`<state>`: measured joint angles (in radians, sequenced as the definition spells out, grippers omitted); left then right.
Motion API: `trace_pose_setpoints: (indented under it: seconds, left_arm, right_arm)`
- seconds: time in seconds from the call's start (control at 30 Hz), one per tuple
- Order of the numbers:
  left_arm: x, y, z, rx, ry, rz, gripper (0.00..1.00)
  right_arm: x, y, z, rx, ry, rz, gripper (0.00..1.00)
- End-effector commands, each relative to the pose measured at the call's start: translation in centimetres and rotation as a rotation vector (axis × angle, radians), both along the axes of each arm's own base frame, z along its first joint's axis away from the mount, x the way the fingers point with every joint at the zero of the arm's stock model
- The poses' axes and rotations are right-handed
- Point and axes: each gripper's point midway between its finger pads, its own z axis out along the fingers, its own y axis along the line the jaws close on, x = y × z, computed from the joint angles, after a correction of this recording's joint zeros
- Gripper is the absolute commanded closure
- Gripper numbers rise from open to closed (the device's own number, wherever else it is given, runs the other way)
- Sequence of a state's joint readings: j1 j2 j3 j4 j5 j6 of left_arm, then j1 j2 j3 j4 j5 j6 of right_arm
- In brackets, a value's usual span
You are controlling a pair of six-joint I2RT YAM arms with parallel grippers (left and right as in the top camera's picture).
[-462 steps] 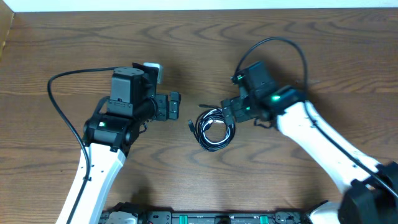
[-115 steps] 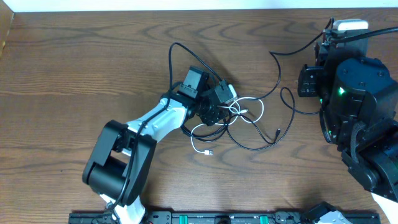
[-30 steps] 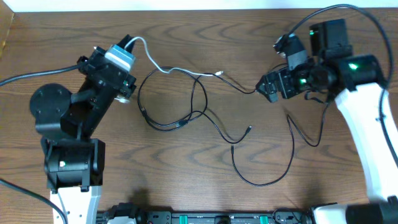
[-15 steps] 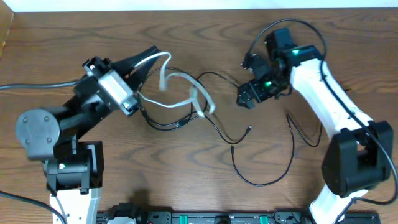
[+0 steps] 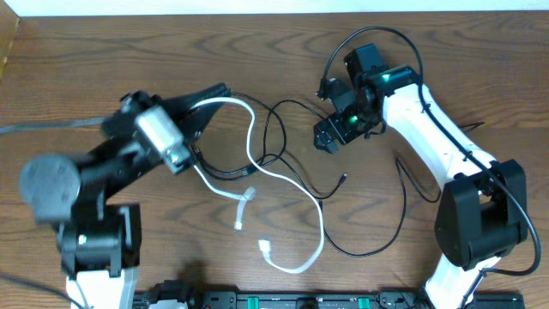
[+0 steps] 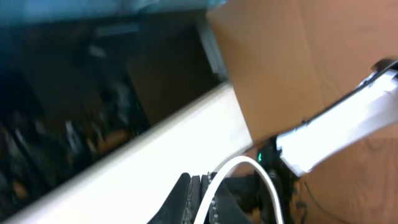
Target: Untangle cables
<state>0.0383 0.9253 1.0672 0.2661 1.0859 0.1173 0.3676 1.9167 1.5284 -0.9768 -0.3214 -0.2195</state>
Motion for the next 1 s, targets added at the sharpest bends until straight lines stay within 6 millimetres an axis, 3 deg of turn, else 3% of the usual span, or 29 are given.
trace_pose_setpoints:
  seconds: [0.0, 0.27, 0.47, 0.7, 0.97]
  left_arm:
    - [3.1, 0.3, -2.5, 0.047, 0.048, 0.024, 0.93]
    - [11.4, 1.3, -10.2, 0.068, 0.262, 0.092, 0.93]
    - [13.9, 1.5, -13.9, 0.079, 0.348, 0.095, 0.93]
    - [13.3, 1.4, -12.8, 0.077, 0.322, 0.095, 0.92]
    - [12.2, 1.4, -11.2, 0.077, 0.276, 0.098, 0.93]
  right_arm:
    - [-0.8, 1.4, 0.1, 0.004, 0.004, 0.025, 0.01]
    - [-2.4, 5.3, 1.3, 0.023, -0.026, 0.105, 0.01]
    - [-3.1, 8.8, 3.7, 0.071, -0.128, 0.177, 0.01]
    - [-0.7, 10.5, 7.1, 0.042, -0.369, 0.156, 0.01]
    - [2.0, 14.1, 10.8, 0.133, -0.607, 0.191, 0.01]
